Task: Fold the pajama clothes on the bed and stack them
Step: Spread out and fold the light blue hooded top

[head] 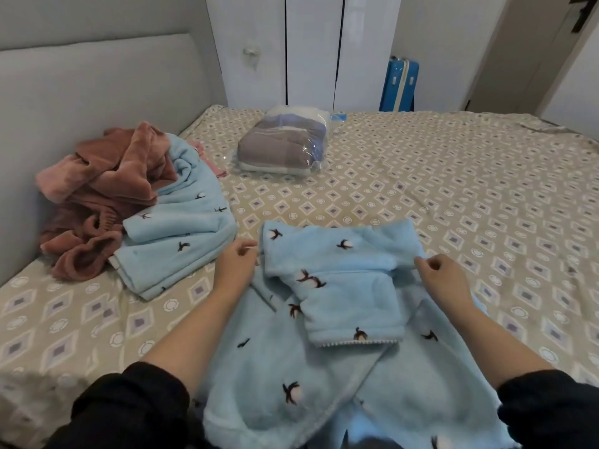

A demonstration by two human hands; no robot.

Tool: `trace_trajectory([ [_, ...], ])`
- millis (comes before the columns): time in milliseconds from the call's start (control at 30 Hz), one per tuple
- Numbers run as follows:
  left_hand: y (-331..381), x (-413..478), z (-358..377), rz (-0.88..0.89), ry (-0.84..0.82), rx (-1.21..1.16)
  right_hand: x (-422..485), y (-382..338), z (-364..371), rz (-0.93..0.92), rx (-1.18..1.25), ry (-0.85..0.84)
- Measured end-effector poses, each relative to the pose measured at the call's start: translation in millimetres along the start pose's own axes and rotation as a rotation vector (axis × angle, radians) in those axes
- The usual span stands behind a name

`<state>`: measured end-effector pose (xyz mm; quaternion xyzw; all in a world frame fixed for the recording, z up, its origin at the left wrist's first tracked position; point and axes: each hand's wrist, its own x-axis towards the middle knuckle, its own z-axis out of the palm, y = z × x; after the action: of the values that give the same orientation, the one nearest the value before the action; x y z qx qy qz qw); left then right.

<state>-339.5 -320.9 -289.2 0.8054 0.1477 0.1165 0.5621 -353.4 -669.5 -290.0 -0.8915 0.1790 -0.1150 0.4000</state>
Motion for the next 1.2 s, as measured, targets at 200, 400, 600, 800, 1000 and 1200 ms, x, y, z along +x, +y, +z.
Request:
trace_trajectory([
  [200,12.8,63.7,28.2,-0.253,-0.071,-0.036,74.0,-25.9,19.6,0.109,-0.055,-0.09],
  [400,10.7,89.3,63.6,-0.217,-0.05,-0.036,113.6,-31.9,45.2,0.11,-0.034,-0.115],
  [600,-24.2,84.0,58.5,-0.186,0.201,-0.023,111.9,13.6,45.9,0.225,-0.031,0.035],
  [800,7.7,66.7,58.2,0.238,0.232,0.384,96.5,-21.4,43.2,-0.003,-0.19,0.202],
  [1000,-10.5,3.1,84.5,0.518,-0.475,1.013,29.4,-29.5,79.1,-0.623,-0.586,-0.3],
  [1200,-30.1,-7.1,63.6,0.381,-0.472,1.022,35.2,-20.0,66.4,-0.248,-0.713,-0.415],
])
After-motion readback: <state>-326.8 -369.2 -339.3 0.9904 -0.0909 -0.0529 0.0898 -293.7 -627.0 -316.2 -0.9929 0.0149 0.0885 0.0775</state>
